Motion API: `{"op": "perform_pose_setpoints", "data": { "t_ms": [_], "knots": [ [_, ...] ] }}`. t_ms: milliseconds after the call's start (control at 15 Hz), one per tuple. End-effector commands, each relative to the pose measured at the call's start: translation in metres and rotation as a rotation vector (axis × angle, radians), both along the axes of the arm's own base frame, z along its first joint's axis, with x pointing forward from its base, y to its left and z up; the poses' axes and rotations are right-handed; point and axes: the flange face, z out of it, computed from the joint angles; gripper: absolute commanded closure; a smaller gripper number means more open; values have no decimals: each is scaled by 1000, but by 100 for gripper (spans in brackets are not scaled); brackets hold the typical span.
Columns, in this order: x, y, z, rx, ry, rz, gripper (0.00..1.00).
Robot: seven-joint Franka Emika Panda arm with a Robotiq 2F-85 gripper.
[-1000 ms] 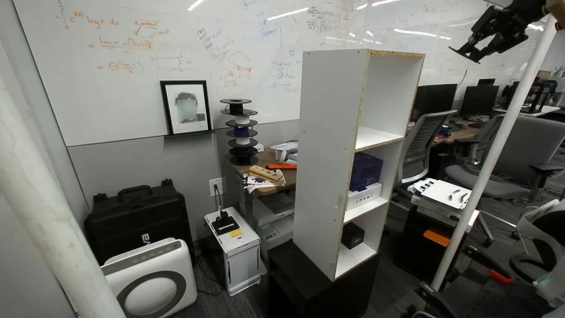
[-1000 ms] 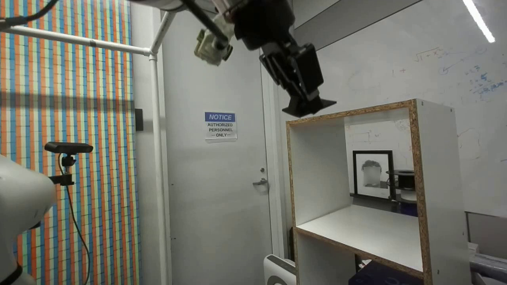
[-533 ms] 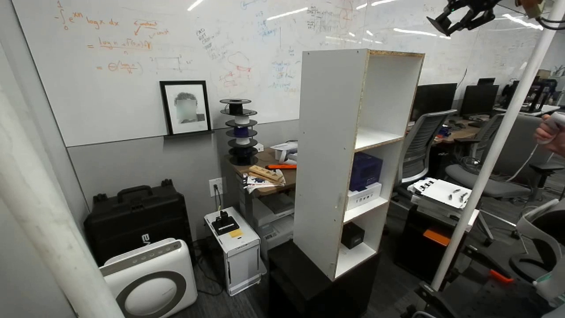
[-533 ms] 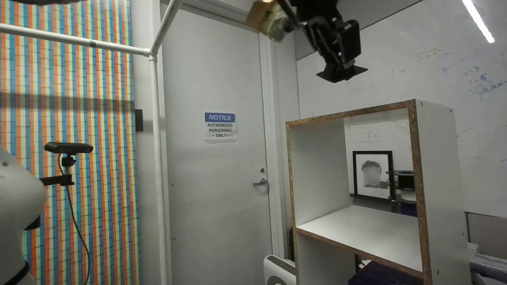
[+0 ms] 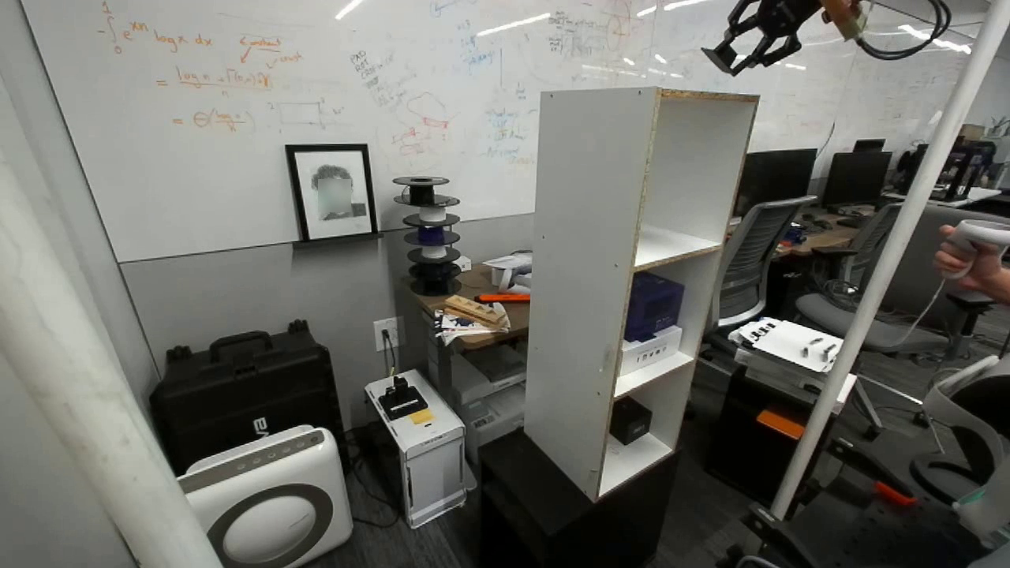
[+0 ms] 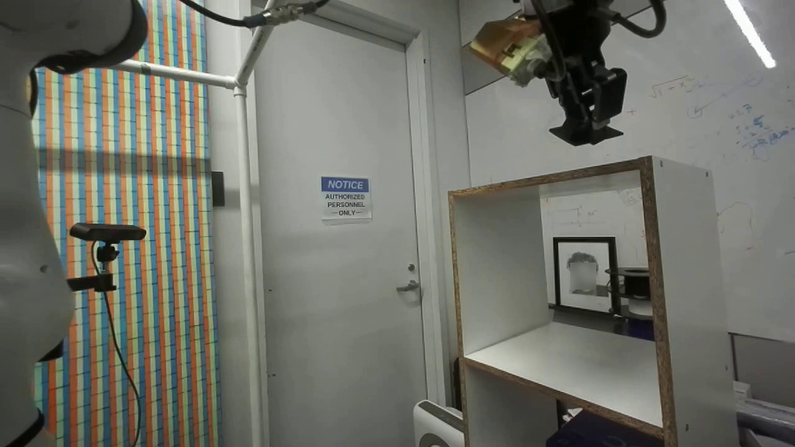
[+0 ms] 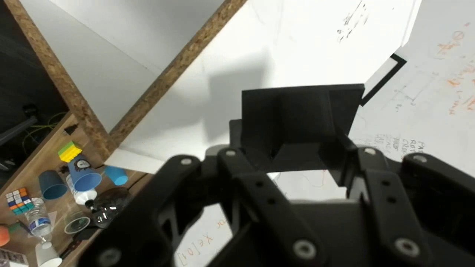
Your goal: Put the black object on top of the shelf
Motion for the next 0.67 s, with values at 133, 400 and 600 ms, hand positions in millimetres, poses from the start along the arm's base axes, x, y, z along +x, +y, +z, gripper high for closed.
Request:
{"op": "perform_pose_setpoints", "data": {
  "t_ms": [133,400,600],
  "knots": [
    [47,-4,-3,32,90,3,22],
    [43,1,-3,26,147,23,0],
    [6,15,8,25,211,98,0]
  ]
}}
